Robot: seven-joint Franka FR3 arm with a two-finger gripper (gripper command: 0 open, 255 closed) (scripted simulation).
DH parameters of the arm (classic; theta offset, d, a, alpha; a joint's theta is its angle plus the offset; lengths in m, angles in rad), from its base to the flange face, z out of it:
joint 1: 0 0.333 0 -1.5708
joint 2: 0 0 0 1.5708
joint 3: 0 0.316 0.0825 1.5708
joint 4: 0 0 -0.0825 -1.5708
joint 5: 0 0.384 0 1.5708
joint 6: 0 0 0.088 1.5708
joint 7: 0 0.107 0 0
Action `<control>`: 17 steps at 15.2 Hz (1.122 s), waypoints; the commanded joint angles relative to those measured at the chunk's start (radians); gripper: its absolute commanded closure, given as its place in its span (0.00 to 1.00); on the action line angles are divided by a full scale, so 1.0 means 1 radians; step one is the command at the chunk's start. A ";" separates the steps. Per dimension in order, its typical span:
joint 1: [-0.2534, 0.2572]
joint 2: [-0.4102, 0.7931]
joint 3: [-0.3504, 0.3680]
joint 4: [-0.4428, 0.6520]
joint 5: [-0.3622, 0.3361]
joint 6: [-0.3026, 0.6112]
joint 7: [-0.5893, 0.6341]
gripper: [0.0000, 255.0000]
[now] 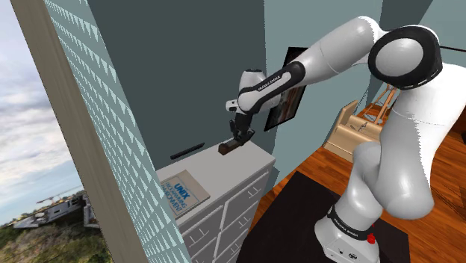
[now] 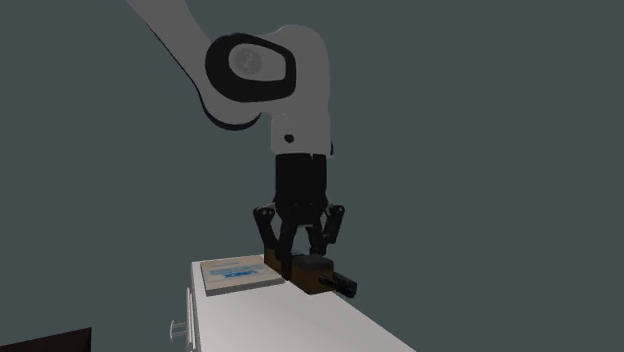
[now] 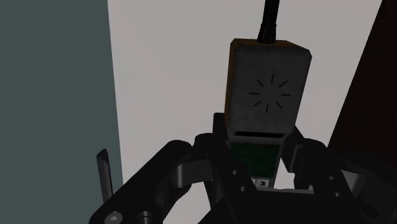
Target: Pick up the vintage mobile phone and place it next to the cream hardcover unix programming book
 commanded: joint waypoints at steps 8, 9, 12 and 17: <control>0.142 -0.135 0.083 -0.138 -0.113 0.026 0.306 1.00; 0.156 -0.144 0.095 -0.148 -0.120 0.027 0.337 1.00; 0.197 -0.165 0.136 -0.170 -0.132 0.029 0.428 1.00; 0.223 -0.135 0.163 -0.187 -0.113 0.073 0.467 1.00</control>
